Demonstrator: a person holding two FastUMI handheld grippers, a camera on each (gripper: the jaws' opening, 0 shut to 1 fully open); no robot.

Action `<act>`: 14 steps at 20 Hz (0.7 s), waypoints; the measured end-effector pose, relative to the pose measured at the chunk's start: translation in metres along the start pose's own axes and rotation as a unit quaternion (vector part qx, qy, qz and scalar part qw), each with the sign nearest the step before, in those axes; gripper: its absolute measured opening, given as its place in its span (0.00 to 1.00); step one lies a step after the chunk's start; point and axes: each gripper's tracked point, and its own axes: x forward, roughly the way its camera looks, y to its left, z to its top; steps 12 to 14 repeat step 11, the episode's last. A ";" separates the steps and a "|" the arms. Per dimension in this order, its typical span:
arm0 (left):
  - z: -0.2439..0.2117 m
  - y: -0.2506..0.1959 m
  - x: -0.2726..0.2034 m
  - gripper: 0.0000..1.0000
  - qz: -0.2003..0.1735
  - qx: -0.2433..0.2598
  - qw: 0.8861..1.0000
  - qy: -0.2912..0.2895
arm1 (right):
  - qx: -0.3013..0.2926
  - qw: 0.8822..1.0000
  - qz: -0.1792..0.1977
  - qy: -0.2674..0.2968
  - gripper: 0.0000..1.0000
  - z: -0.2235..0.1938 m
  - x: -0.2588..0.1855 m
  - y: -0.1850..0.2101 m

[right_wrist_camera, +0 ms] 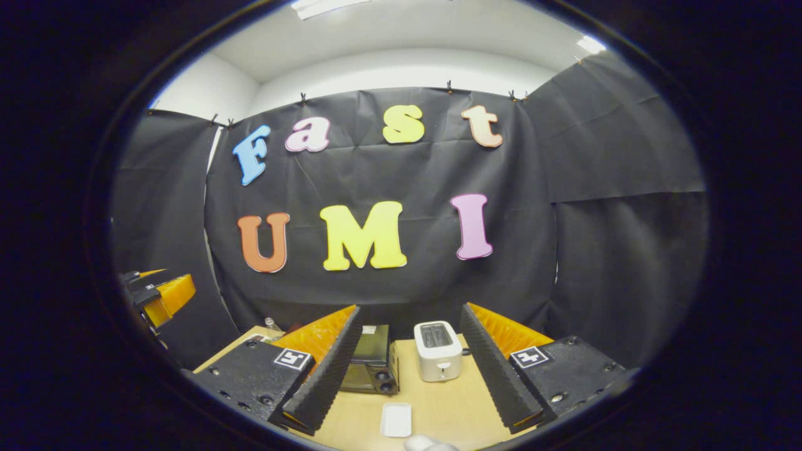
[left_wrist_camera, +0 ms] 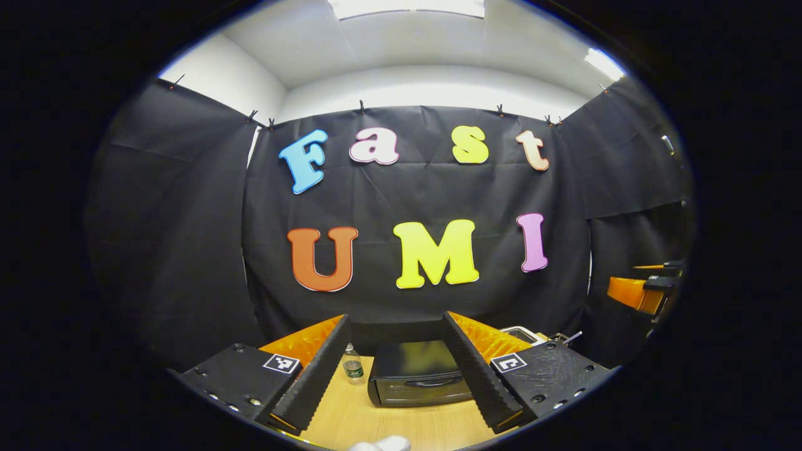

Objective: Open the electric oven with the left hand, put the food in, and close the electric oven.

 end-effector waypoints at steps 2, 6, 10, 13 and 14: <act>0.006 -0.001 -0.006 0.95 -0.004 -0.003 1.000 -0.004 | -0.001 1.000 -0.002 -0.005 1.00 0.005 -0.005 0.000; 0.017 -0.001 -0.011 0.95 -0.008 0.007 1.000 -0.016 | -0.005 1.000 -0.004 -0.012 1.00 0.016 -0.014 0.001; 0.019 -0.006 -0.013 0.95 -0.015 0.008 1.000 -0.019 | -0.007 1.000 -0.008 -0.016 0.89 0.022 -0.017 -0.001; 0.019 -0.005 -0.014 0.95 -0.015 0.007 1.000 -0.019 | -0.009 1.000 -0.006 -0.016 0.90 0.024 -0.017 0.001; 0.019 -0.005 -0.014 0.95 -0.015 0.007 1.000 -0.019 | -0.009 1.000 -0.006 -0.016 0.90 0.024 -0.017 0.001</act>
